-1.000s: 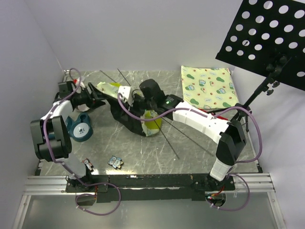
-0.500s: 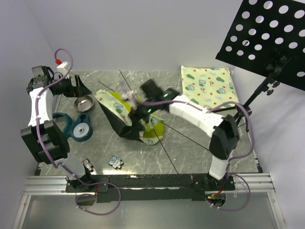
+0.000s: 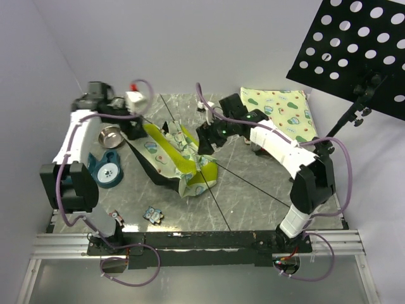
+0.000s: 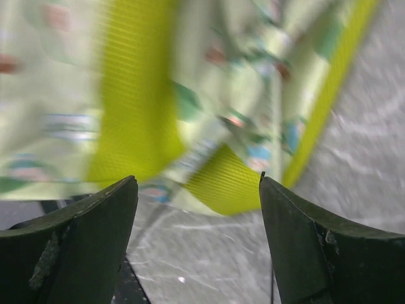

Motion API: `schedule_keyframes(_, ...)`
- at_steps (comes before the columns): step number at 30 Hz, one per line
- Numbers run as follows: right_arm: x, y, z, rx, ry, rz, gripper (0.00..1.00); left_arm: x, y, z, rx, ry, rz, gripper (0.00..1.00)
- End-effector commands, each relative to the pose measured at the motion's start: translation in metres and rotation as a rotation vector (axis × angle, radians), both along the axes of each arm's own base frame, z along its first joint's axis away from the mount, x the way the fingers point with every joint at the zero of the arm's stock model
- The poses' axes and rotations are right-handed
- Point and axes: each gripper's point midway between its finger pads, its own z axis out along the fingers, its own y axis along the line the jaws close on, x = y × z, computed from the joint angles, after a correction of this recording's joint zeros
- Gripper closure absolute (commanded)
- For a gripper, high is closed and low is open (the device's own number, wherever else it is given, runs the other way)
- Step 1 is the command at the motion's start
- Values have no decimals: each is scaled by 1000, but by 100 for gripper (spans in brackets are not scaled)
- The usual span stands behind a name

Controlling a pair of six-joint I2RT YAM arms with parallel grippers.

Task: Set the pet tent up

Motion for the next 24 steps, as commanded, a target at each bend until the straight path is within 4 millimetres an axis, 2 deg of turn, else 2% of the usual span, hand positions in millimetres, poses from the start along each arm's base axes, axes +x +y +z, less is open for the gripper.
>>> schedule_keyframes(1, 0, -35, -59, -147, 92, -75, 16, -30, -36, -30, 171, -4, -243, 14)
schedule_keyframes(3, -11, -48, -82, -195, 114, -78, 16, -60, -30, -65, 241, 60, -325, 20)
schedule_keyframes(4, -14, -53, -88, -203, 119, -73, 16, -82, -24, -81, 273, 109, -369, 22)
schedule_keyframes(6, -18, -63, -97, -220, 122, -77, 17, -112, -7, -106, 375, 139, -426, 31)
schedule_keyframes(9, -21, -73, -108, -243, 123, -71, 18, -152, 9, -133, 456, 165, -455, 40)
schedule_keyframes(12, -24, -72, -117, -236, 137, -55, 22, -167, 6, -129, 436, 144, -446, 41)
schedule_keyframes(15, -22, -61, -125, -211, 182, -52, 33, -161, -5, -118, 366, 131, -385, 39)
schedule_keyframes(17, -19, -53, -128, -198, 217, -52, 39, -148, -9, -107, 347, 93, -340, 41)
schedule_keyframes(18, -17, -49, -129, -193, 225, -52, 43, -141, -10, -98, 336, 76, -309, 41)
schedule_keyframes(19, -14, -46, -129, -187, 218, -55, 50, -129, -11, -80, 316, 47, -275, 42)
schedule_keyframes(20, -11, -45, -130, -183, 210, -59, 55, -119, -9, -66, 292, 21, -250, 37)
schedule_keyframes(21, -10, -45, -131, -183, 204, -61, 62, -107, -9, -49, 270, -13, -238, 26)
schedule_keyframes(22, -8, -45, -131, -183, 196, -58, 71, -88, 5, -35, 268, -44, -177, 20)
schedule_keyframes(23, -7, -45, -130, -185, 188, -57, 76, -71, 16, -25, 282, -70, -139, 17)
schedule_keyframes(24, -6, -46, -129, -187, 171, -51, 86, -55, 26, -17, 309, -99, -129, 16)
